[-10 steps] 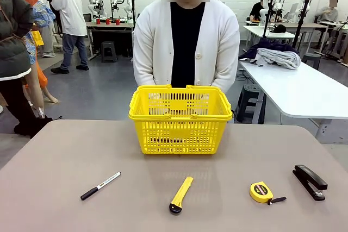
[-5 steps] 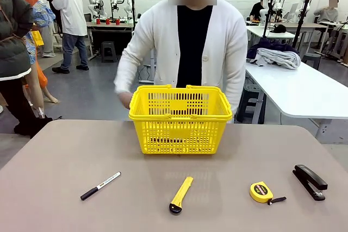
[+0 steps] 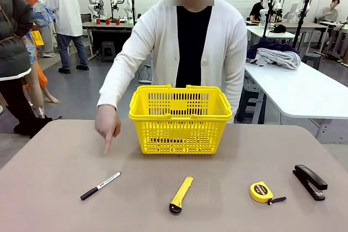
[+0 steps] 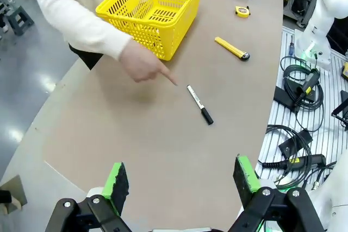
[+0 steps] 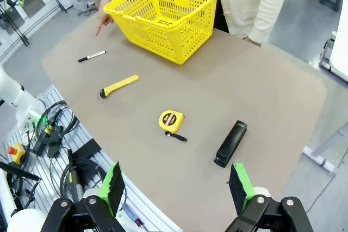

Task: Place the items the person wants into the basket.
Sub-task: Pick up the item the person points to and place it in the Market Basket.

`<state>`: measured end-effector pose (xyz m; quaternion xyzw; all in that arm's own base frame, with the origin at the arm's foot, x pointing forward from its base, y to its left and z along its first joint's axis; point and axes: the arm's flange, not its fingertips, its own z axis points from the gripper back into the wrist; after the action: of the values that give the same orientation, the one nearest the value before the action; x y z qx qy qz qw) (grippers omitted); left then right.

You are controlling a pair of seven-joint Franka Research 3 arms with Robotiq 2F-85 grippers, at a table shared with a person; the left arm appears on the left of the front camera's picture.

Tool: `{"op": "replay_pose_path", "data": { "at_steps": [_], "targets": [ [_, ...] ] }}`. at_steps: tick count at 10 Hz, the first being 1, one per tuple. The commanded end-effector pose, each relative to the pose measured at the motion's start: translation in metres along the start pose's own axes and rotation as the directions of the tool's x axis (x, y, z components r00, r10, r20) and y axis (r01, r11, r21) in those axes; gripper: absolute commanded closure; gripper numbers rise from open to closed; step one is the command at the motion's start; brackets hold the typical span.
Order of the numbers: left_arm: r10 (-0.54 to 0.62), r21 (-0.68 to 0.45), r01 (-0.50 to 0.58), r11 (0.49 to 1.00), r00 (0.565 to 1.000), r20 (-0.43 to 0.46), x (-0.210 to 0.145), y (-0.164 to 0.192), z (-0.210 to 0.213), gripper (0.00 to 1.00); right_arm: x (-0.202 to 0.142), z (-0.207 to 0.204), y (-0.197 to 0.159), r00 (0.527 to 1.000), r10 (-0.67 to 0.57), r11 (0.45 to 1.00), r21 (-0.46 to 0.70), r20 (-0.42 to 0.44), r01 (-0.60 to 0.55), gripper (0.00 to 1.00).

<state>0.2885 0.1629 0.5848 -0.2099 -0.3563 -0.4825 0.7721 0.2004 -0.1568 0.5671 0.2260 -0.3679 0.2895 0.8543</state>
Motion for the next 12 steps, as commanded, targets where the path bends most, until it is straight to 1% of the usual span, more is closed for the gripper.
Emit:
{"op": "replay_pose_path", "data": {
  "at_steps": [1, 12],
  "targets": [
    [0.0, -0.003, 0.0, 1.0, 1.0, -0.001, 0.0003, -0.0003, 0.0022, 0.0, 0.0021, -0.0021, -0.0017, 1.0, 0.009, 1.0, 0.012, 0.021, -0.01, 0.0],
    [0.002, 0.001, -0.002, 1.0, 1.0, -0.001, -0.0005, 0.0, 0.0004, 0.0, 0.0021, -0.0021, -0.0017, 1.0, 0.009, 1.0, 0.012, 0.021, -0.01, 0.0]
  ]
}}
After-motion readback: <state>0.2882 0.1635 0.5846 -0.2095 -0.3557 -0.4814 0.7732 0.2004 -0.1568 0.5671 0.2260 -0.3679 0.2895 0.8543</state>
